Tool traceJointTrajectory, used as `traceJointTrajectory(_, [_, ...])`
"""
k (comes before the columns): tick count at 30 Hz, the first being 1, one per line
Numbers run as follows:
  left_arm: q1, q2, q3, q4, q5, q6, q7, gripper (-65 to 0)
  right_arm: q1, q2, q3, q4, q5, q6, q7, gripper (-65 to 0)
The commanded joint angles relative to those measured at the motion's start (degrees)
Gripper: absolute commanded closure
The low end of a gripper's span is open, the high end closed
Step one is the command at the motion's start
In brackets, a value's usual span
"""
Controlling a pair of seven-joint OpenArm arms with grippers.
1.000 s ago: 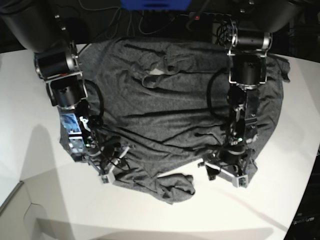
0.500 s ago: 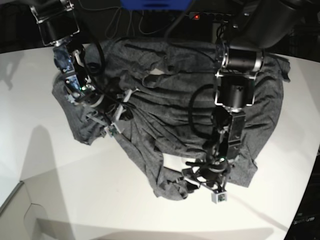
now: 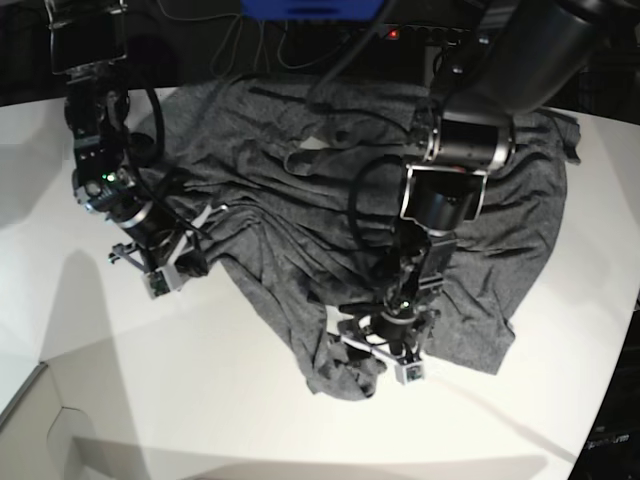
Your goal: Layout the t-shirt on the table in an organized manner, then fold the t-shirt properly
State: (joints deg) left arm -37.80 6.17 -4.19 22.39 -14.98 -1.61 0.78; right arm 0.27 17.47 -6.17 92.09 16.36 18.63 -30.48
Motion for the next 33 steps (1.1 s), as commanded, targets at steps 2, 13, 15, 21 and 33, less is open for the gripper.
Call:
traceJointTrajectory(2, [-2.5,0.3,0.0,-0.6,0.1,-0.4,-2.7,-40.3,0.7,1.2,1.6,1.2,0.3,0.0,1.5,0.0])
traceJointTrajectory(13, [-3.4,-0.2,9.4,-4.5,0.1,-0.4,-2.8,-39.9,1.1,1.6,1.8,1.8,0.3,0.0,1.5,0.0])
traceJointTrajectory(15, [-3.3,-1.5,12.0,-4.5,-0.4,-0.4,-2.8,-39.8,1.3,1.6,1.8,1.7,0.3,0.0,1.5,0.0])
traceJointTrajectory(21, [-2.0,-2.2,7.2,-0.5,-0.6,-0.4,-2.6,-32.0,5.1,1.1,1.6,-1.7,0.3,0.0,1.5,0.0])
traceJointTrajectory(33, [17.5,-11.1,-2.3,45.3,-0.5,-0.4,15.0,-18.8,24.1,-5.6,1.4,-24.5,0.4,0.0,1.9,0.0])
